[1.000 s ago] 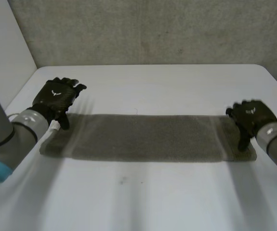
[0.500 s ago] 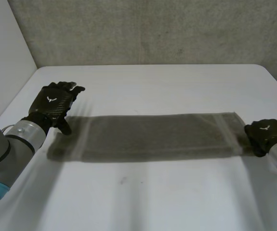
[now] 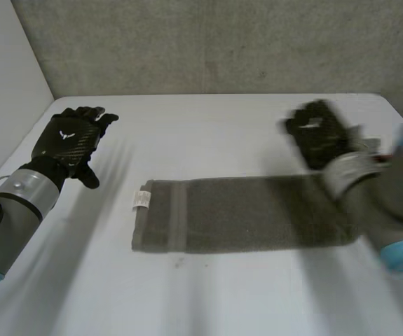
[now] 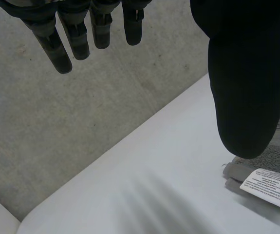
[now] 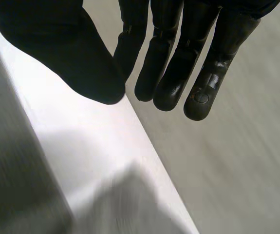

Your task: Fold the towel.

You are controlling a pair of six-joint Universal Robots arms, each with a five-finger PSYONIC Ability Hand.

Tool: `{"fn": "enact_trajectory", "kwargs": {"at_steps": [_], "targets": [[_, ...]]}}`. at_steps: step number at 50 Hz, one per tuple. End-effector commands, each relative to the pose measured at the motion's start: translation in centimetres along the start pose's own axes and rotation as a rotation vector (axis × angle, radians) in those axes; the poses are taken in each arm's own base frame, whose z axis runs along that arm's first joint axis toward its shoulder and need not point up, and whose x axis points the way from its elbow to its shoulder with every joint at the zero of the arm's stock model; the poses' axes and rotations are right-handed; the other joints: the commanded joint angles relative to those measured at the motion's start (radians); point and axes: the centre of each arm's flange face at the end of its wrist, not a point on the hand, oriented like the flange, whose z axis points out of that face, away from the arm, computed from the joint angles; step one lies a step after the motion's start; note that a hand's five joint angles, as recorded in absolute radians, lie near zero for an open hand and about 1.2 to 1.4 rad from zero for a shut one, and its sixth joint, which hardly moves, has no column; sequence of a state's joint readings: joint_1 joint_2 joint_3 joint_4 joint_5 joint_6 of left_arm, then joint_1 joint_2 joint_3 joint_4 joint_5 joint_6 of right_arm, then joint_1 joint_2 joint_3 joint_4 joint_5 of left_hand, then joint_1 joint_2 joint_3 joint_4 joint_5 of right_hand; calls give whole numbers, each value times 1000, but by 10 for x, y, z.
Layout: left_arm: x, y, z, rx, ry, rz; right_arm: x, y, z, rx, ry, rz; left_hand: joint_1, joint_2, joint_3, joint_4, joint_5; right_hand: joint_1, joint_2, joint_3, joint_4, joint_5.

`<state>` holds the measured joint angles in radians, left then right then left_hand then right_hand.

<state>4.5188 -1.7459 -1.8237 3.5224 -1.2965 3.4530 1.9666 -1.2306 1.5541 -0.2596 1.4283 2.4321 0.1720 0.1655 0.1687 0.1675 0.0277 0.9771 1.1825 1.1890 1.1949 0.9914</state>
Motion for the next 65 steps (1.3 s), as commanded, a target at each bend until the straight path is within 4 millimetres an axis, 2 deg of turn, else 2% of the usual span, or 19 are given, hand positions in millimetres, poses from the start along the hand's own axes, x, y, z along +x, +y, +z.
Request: {"fn": "enact_trajectory", "kwargs": {"at_steps": [1, 2, 9, 14, 16, 17, 18, 19, 20, 21, 23, 24, 28, 29, 31, 42, 57, 60, 65], "targets": [[0, 1, -2, -4, 0, -1, -134, -62, -25, 221, -350, -13, 3, 9, 6, 7, -28, 419, 214, 207, 201, 230], [0, 1, -2, -4, 0, -1, -135, -62, -25, 221, -350, -13, 3, 9, 6, 7, -28, 419, 214, 207, 201, 230], [0, 1, -3, -5, -1, -1, -215, -61, -57, 268, -580, -26, 3, 9, 6, 7, -28, 419, 214, 207, 201, 230], [2, 2, -3, -6, 5, -2, -222, -56, -58, 252, -587, -33, 3, 9, 6, 7, -28, 419, 214, 207, 201, 230], [3, 2, -3, -7, 9, -2, -218, -58, -55, 251, -566, -28, 3, 9, 6, 7, -28, 406, 200, 194, 188, 217], [4, 1, -3, -6, 12, -2, -210, -61, -52, 239, -530, -18, 3, 9, 6, 7, -28, -16, -221, -228, -234, -205], [4, 1, -3, -6, 12, -2, -210, -61, -51, 239, -530, -18, 3, 9, 6, 7, -28, -20, -226, -232, -238, -209], [5, 2, -3, -8, 14, -3, -198, -65, -50, 221, -477, -2, 3, 9, 6, 7, -28, -325, -531, -537, -543, -514], [5, 2, -3, -8, 14, -3, -177, -70, -42, 196, -389, 33, 3, 9, 6, 7, -28, -369, -574, -581, -587, -558], [5, 2, -3, -8, 14, -3, -177, -70, -42, 195, -388, 34, 3, 9, 6, 7, -28, -369, -575, -581, -587, -558], [6, 3, -4, -11, 16, -4, -118, -57, -19, 88, -190, 151, 3, 9, 6, 7, -28, -399, -604, -611, -617, -588], [6, 3, -4, -11, 16, -4, -118, -57, -19, 87, -189, 151, 3, 9, 6, 7, -28, -399, -604, -611, -617, -588], [6, 2, -4, -9, 16, -3, -53, -25, 4, -16, -2, 347, 3, 9, 6, 7, -28, -399, -604, -611, -617, -588], [6, 2, -4, -9, 16, -3, -52, -25, 4, -16, -2, 348, 3, 9, 6, 7, -28, -399, -604, -611, -617, -588], [7, 3, -4, -12, 18, -4, -25, 1, 14, -100, 63, 450, 3, 9, 6, 7, -28, -390, -596, -602, -608, -579], [14, 6, -5, -20, 40, -7, -15, 73, 43, -320, 112, 629, 3, 9, 6, 7, -28, -370, -575, -581, -587, -558], [16, 11, -5, -37, 47, -9, -25, 105, 63, -367, 111, 642, 3, 9, 6, 7, -28, -296, -502, -508, -514, -485], [16, 11, -5, -37, 47, -9, -25, 109, 65, -368, 107, 644, 3, 9, 6, 7, -28, -173, -378, -385, -391, -362], [16, 11, -5, -37, 47, -9, -25, 111, 67, -360, 100, 647, 3, 9, 6, 7, -28, 418, 212, 206, 200, 229]]}}
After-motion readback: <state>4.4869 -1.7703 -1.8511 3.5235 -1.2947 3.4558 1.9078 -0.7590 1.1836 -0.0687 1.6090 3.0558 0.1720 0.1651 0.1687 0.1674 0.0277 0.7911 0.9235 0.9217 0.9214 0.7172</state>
